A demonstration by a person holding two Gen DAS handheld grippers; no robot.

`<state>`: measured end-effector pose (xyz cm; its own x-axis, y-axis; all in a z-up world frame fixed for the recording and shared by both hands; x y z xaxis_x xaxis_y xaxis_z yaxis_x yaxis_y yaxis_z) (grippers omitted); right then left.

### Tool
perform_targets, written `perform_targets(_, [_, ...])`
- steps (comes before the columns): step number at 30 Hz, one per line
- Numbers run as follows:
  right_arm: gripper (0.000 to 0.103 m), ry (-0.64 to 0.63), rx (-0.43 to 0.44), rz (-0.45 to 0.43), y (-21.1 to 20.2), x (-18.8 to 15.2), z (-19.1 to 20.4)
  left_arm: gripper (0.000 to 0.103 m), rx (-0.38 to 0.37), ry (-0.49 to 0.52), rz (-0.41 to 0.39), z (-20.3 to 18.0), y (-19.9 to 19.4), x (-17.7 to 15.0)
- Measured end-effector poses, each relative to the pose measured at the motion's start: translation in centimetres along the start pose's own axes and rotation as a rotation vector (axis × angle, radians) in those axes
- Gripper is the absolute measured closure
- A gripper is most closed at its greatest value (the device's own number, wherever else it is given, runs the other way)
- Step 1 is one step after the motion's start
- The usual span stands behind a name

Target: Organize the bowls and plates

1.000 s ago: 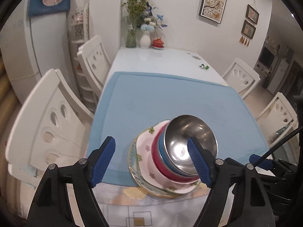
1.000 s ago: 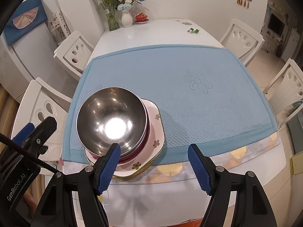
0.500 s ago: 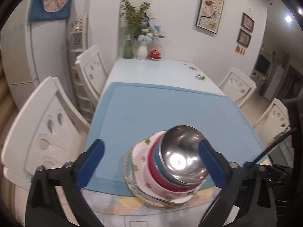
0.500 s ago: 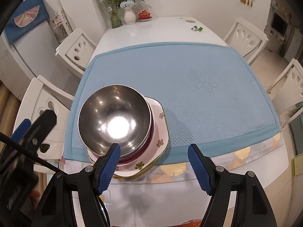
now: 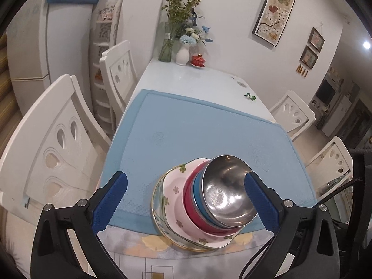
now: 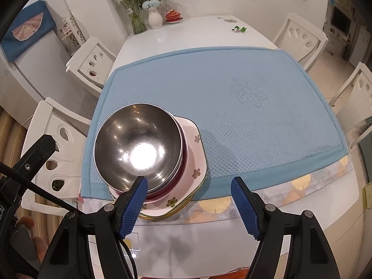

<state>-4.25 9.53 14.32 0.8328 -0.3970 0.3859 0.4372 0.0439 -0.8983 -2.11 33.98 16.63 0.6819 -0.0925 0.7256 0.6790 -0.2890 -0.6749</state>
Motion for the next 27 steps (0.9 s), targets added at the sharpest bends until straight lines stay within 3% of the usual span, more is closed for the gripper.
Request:
perform_targets(12, [0.031,-0.01,0.004,0.005,-0.1,-0.2,0.3,0.002,0.019,0.006,0.007,0.0,-0.4,-0.2])
perform_targets(27, [0.031,-0.012,0.011,0.018,0.0,-0.2,0.4,0.002,0.144,0.05,0.021,-0.2,-1.1,0.1])
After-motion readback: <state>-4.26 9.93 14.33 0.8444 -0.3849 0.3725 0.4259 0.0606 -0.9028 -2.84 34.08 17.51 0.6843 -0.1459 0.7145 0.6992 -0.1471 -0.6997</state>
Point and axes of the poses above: each gripper's, at about its wrist camera, not at the fingertips, and y roughly the way its jaws point, z to its left, x to its top, the point moved 1 cm from there along y, roughly the way its jaws point, and after that the axes turned 9 degrees about y, right-handed, at the moved point
